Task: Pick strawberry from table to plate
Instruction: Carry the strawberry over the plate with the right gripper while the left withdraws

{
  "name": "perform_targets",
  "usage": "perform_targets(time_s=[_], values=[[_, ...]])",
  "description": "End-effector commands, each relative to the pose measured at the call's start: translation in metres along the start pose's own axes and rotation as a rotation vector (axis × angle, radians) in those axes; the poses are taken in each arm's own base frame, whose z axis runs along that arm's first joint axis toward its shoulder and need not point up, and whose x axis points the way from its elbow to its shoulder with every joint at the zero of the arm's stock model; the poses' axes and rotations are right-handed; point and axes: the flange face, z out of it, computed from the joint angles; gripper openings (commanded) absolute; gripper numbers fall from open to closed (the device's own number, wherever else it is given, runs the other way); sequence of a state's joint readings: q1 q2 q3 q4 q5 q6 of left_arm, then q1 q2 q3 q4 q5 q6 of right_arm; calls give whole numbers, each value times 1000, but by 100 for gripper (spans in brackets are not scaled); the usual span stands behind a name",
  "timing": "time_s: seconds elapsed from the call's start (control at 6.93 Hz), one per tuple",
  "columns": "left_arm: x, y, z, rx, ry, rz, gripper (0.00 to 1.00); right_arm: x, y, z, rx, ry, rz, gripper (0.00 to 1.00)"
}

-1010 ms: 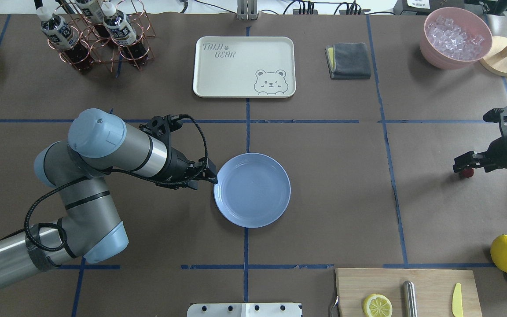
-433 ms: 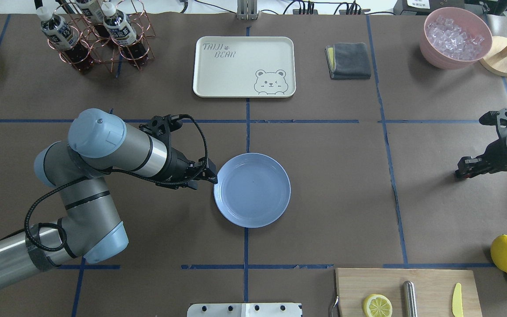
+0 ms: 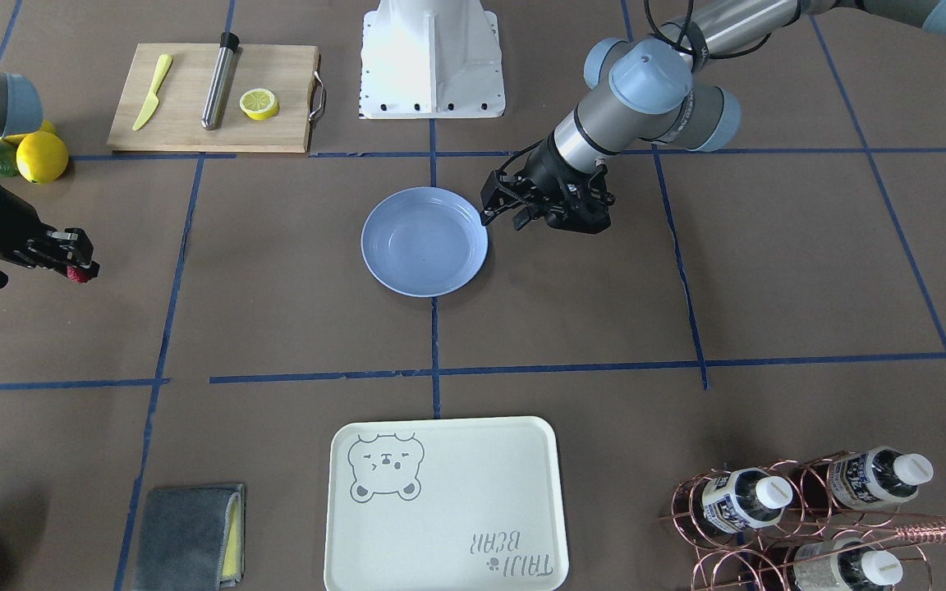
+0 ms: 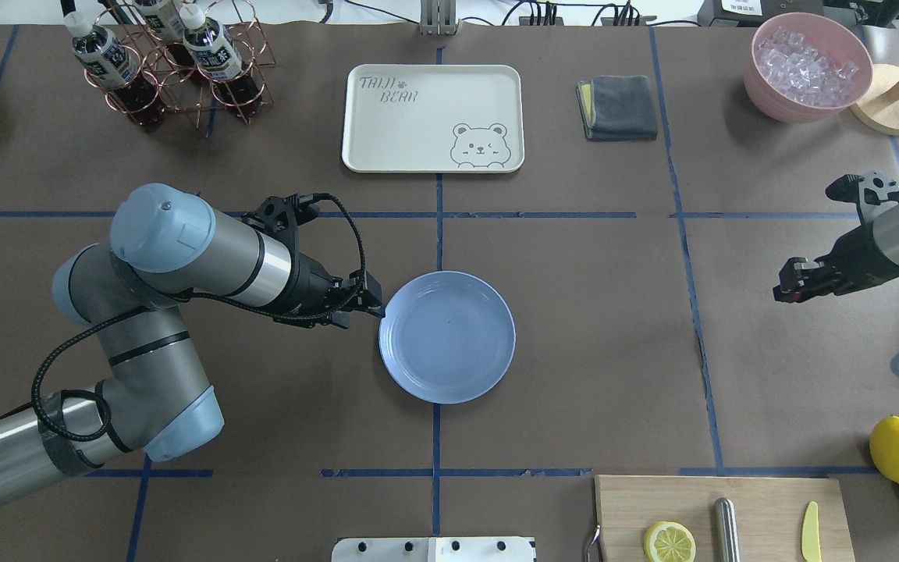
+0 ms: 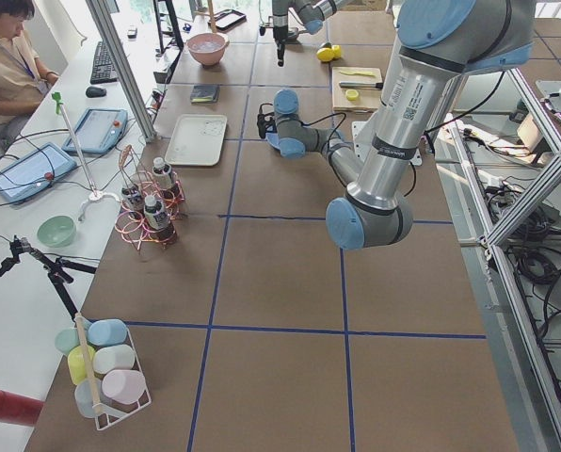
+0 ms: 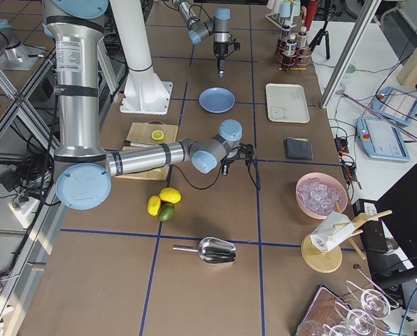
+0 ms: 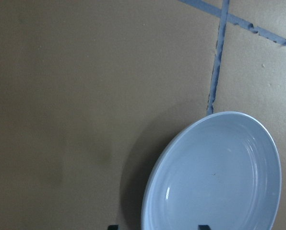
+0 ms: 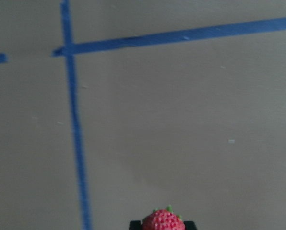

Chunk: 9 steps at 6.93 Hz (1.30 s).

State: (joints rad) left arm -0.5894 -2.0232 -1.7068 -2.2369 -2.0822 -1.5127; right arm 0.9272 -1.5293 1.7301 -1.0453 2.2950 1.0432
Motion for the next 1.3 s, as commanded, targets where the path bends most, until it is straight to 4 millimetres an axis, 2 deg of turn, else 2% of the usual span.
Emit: perform_targets(time_s=[0.0,0.14,0.29,0.43,0.58,0.72,0.87,1.15], values=[[-33,-14,-89,92,35,-2,62,-154,12,-3,-31,-134,135,0],[-62,-45,-148,184,25,51,62,-233,42,16,-59,-179,174,0],[-96,-47,-178,180,-3,98,62,-288,73,40,-17,-194,200,0],[-130,-51,-207,224,-48,162,62,-333,91,58,10,-213,227,0],[-159,-49,-237,262,-87,198,62,-364,100,79,24,-210,250,0],[-168,-48,-247,277,-97,191,62,-371,114,99,50,-168,251,0],[-171,-49,-245,273,-102,186,62,-386,122,103,51,-138,254,0],[-171,-49,-245,276,-104,185,64,-392,126,113,71,-105,258,0]])
